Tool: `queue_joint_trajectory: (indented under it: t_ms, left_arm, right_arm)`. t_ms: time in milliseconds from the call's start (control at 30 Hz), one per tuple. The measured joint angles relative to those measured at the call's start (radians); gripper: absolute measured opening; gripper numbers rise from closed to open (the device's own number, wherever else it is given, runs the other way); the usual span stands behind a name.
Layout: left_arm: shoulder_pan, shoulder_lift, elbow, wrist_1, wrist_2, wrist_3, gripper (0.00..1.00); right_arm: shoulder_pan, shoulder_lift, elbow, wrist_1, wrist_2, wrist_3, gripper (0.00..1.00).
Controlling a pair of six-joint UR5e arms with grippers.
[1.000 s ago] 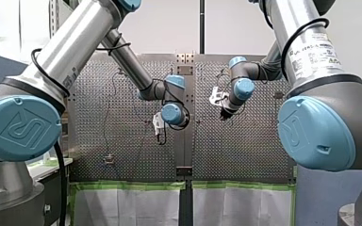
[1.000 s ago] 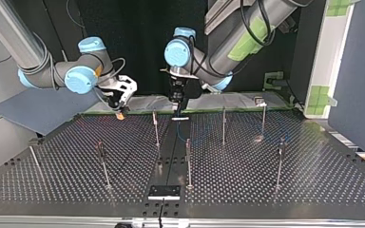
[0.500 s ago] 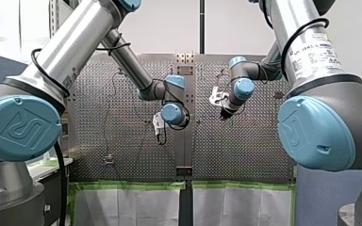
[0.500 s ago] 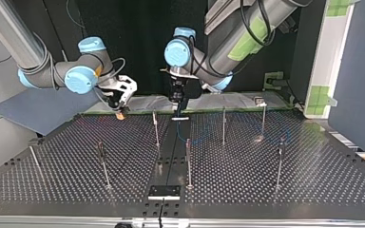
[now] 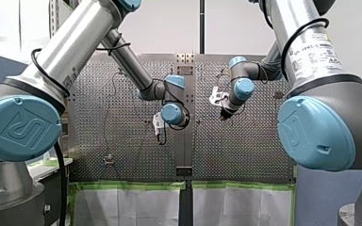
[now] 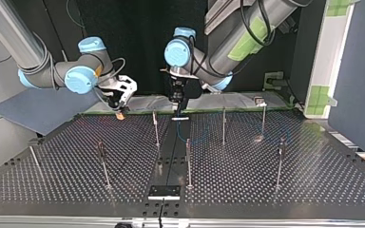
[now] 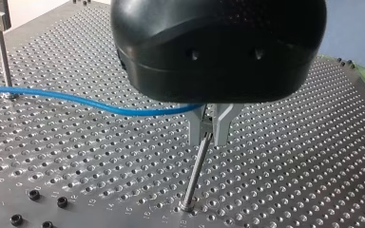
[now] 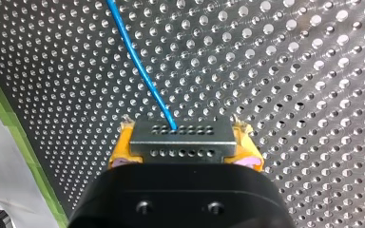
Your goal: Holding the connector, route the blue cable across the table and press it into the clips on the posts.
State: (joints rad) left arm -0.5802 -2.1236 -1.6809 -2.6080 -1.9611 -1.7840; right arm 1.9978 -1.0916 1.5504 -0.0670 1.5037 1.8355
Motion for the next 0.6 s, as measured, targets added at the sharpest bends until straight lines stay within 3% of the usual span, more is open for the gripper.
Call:
queue_joint_trajectory:
  t_ms: [433, 600]
  left_arm:
    - [-0.003, -0.001, 0.002, -0.005, 0.0, 0.001, 0.16]
    - [-0.013, -0.021, 0.007, -0.016, 0.0, 0.004, 0.16]
  right_arm:
    - [0.0, 0.0, 0.0, 0.0, 0.0, 0.0, 0.0]
    - [0.007, 0.02, -0.001, 0.019, 0.002, -0.013, 0.0]
